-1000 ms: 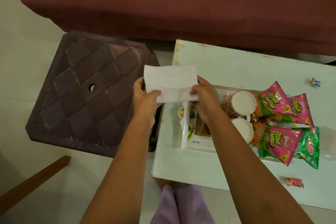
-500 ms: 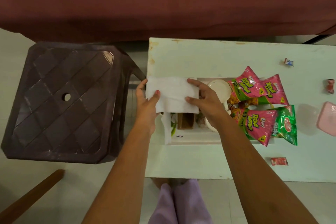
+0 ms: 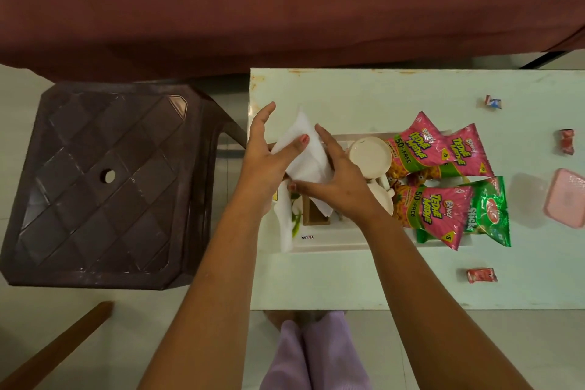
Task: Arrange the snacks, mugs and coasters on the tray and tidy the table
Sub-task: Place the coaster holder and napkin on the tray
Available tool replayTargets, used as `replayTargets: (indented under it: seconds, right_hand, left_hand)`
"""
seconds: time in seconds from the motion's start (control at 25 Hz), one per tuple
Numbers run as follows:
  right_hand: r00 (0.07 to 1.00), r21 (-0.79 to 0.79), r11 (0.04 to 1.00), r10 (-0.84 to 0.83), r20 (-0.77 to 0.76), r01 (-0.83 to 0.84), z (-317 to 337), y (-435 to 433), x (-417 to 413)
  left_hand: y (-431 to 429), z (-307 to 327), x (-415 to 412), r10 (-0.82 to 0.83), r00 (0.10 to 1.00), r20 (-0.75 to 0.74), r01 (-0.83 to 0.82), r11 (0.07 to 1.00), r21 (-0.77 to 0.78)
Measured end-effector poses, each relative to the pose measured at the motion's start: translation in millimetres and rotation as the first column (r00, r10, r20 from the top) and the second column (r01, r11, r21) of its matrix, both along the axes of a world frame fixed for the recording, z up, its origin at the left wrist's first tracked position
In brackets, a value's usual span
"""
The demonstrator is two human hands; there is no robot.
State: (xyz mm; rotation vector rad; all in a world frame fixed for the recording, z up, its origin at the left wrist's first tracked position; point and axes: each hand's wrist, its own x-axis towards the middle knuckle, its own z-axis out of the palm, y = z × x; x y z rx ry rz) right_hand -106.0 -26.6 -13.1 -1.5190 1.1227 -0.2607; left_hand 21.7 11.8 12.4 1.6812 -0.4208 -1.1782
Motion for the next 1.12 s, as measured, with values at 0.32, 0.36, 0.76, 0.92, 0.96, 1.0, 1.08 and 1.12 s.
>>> replayTargets:
  seconds: [0.32, 0.36, 0.76, 0.92, 0.96, 1.0, 1.08, 1.12]
  right_hand:
    - [0.850, 0.587, 0.765, -0.472, 0.233, 0.264, -17.1, 14.7, -7.5]
    - [0.855, 0.602, 0.754, -0.471, 0.216, 0.263, -20.1, 15.7, -8.3]
    - [0.903, -0.089, 0.916, -0.401, -0.155, 0.392, -27.8, 34.2, -5.2]
    - [0.834, -0.270, 0.921, -0.373, -0.407, 0.280, -26.7, 29.1, -1.7]
    - [0.826, -0.300, 0.928, -0.341, -0.449, 0.220, -25.4, 27.0, -1.3]
    - [0.824, -0.314, 0.933, -0.316, -0.470, 0.178, -25.3, 24.5, -1.4]
    - [0.833, -0.299, 0.944, -0.275, -0.480, 0.139, -24.7, 19.4, -2.1]
    - [0.836, -0.291, 0.950, -0.251, -0.489, 0.115, -24.7, 18.0, -2.3]
  left_hand:
    - [10.7, -18.4, -24.4, 0.050, 0.987, -0.154, -0.022, 0.983, 0.182]
    - [15.2, -21.6, -27.9, 0.059, 0.972, -0.228, -0.010, 0.977, 0.213]
    - [26.1, -32.8, -59.0, 0.124, 0.989, 0.084, -0.145, 0.928, 0.342]
    - [23.4, -29.5, -67.0, 0.011, 0.973, 0.229, -0.084, 0.947, 0.309]
    - [23.1, -30.0, -67.5, -0.015, 0.966, 0.259, -0.069, 0.948, 0.312]
    - [23.1, -31.2, -67.9, -0.036, 0.958, 0.285, -0.057, 0.948, 0.313]
    - [23.1, -33.5, -68.0, -0.064, 0.939, 0.338, -0.048, 0.949, 0.312]
    - [22.2, -34.2, -67.3, -0.070, 0.926, 0.372, -0.053, 0.949, 0.310]
